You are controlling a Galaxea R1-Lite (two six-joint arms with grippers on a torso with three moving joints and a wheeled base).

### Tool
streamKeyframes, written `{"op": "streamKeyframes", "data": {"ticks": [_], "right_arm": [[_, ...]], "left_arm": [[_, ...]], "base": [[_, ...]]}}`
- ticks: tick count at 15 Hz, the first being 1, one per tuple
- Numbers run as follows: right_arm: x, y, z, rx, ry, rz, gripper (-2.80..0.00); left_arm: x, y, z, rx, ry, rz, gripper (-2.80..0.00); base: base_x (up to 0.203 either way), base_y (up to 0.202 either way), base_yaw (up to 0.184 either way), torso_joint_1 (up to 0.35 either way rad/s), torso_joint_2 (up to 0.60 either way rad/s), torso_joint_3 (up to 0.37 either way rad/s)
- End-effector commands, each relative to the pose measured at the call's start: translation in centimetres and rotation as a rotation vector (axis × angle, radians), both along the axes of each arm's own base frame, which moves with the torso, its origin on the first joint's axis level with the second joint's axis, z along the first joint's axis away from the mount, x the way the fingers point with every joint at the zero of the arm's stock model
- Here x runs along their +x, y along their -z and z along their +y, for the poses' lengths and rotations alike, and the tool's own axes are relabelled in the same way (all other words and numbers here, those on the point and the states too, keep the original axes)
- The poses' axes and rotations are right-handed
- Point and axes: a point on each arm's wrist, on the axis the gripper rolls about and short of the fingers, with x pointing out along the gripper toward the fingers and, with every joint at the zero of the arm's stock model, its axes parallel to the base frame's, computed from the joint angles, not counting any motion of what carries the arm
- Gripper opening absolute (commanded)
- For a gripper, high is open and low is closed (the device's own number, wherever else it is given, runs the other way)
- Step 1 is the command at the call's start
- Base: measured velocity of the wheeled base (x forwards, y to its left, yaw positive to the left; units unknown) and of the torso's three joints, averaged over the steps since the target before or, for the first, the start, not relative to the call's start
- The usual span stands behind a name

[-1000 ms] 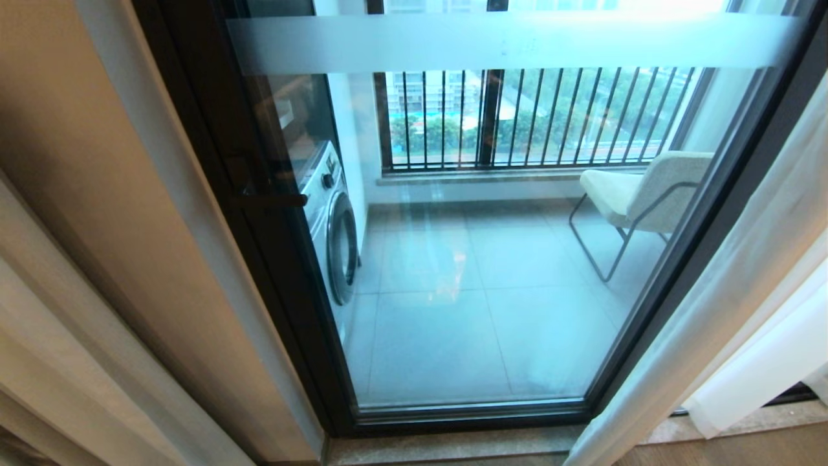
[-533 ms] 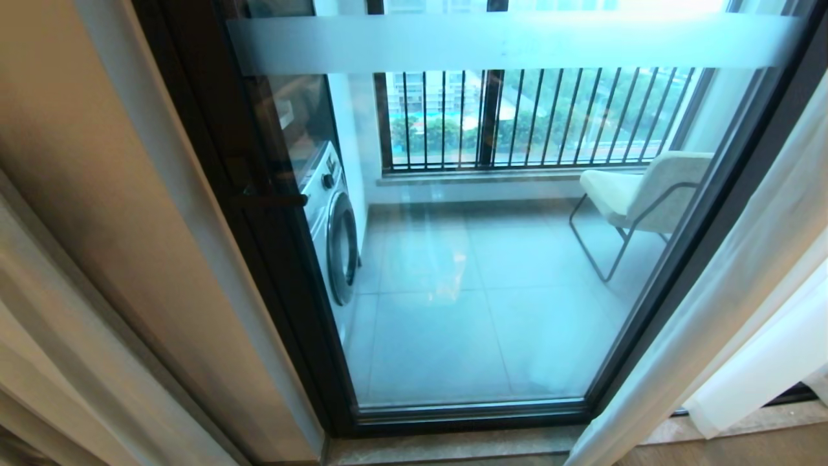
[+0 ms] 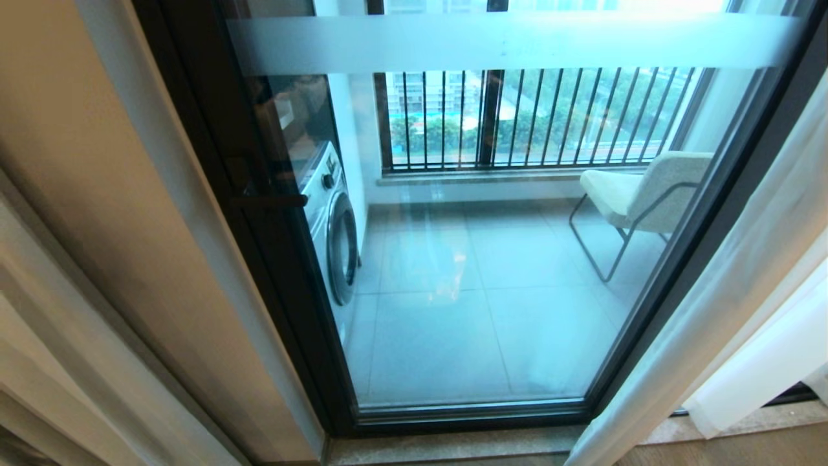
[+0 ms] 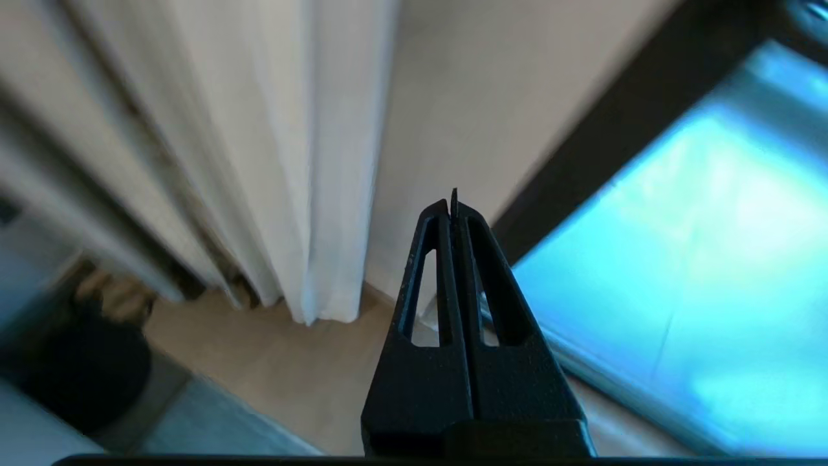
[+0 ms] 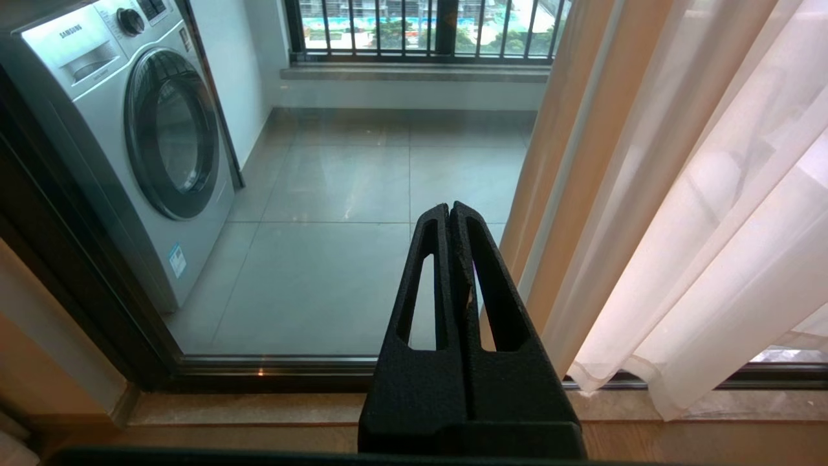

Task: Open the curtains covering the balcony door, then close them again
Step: Pull the inner curtains open on both sides

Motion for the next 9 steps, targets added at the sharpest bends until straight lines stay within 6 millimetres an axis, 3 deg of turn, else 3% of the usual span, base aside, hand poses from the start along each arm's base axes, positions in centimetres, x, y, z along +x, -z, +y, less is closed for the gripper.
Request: {"op": "streamKeyframes", "data": {"ticks": [1, 6, 9], "right_arm": [[0.0, 0.0, 0.0, -0.001, -0.001, -0.001, -2.80], [0.0, 0.0, 0.0, -0.001, 0.000, -0.001, -2.80], [0.0, 0.0, 0.0, -0.001, 0.000, -0.001, -2.80]], "left_arm": [[-1.7, 1.4, -1.0, 0.080, 0.115, -0.060, -2.80], [-3.8, 4.5, -3.0, 0.226, 0.479, -0.101, -2.80], [-4.8, 8.5, -3.6, 0.267, 0.568, -0.069, -2.80]], "base": [[0.000, 0.000, 0.000, 0.000, 0.00, 0.000], [0.000, 0.000, 0.000, 0.000, 0.00, 0.000], [0.000, 0.000, 0.000, 0.000, 0.00, 0.000]]}}
